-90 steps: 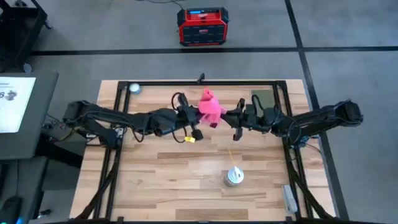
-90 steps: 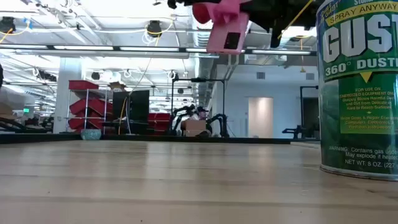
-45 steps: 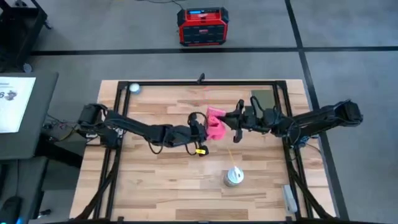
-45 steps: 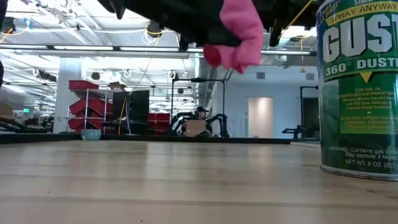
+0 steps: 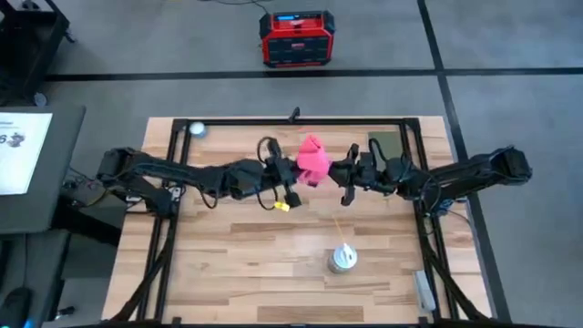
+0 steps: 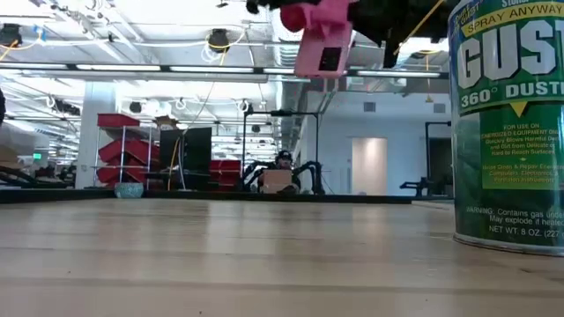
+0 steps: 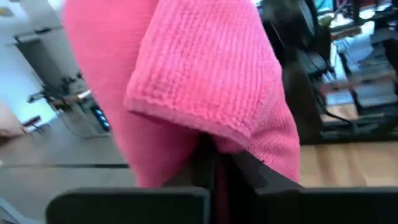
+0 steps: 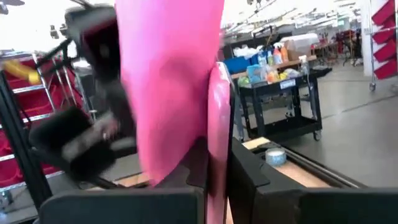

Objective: Apply microfiber cloth
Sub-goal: Wipe the back of the phone using the pink microfiber cloth

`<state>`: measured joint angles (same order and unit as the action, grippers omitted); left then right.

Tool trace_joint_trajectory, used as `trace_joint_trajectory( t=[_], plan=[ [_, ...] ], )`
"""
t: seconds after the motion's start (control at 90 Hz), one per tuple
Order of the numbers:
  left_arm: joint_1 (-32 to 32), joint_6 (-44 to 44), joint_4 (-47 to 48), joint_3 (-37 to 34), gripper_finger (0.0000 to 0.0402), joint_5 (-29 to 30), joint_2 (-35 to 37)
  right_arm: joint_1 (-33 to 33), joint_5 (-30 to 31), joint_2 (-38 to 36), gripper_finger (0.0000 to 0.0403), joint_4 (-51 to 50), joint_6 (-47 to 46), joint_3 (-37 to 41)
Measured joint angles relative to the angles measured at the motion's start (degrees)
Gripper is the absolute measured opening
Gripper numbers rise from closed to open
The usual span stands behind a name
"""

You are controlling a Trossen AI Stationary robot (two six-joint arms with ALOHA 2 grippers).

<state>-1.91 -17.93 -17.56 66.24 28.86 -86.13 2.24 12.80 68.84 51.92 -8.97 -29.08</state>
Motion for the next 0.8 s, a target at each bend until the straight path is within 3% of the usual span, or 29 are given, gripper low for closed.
trace_joint_trajectory(
  t=[0.189, 0.289, 0.578, 0.8],
  plan=[
    [0.15, 3.34, 3.35, -0.07, 0.0000, -0.60, -0.04, 0.00, -0.12, 0.09, 0.0012, -0.95, 0.19, 0.18],
    [0.15, 7.28, 2.35, -3.45, 0.0000, -1.66, 0.01, 0.00, -0.24, 0.11, 0.0012, -1.11, 0.52, 0.22],
    [0.04, 16.08, -10.07, -15.85, 0.0000, -3.09, -0.23, 0.00, -0.20, 0.11, 0.0012, -0.48, 1.52, 0.22],
    [-0.75, 20.58, -12.47, -20.56, 0.0000, -1.21, -0.28, 0.30, -3.61, 0.02, 0.0012, 0.60, 0.55, 0.11]
  ],
)
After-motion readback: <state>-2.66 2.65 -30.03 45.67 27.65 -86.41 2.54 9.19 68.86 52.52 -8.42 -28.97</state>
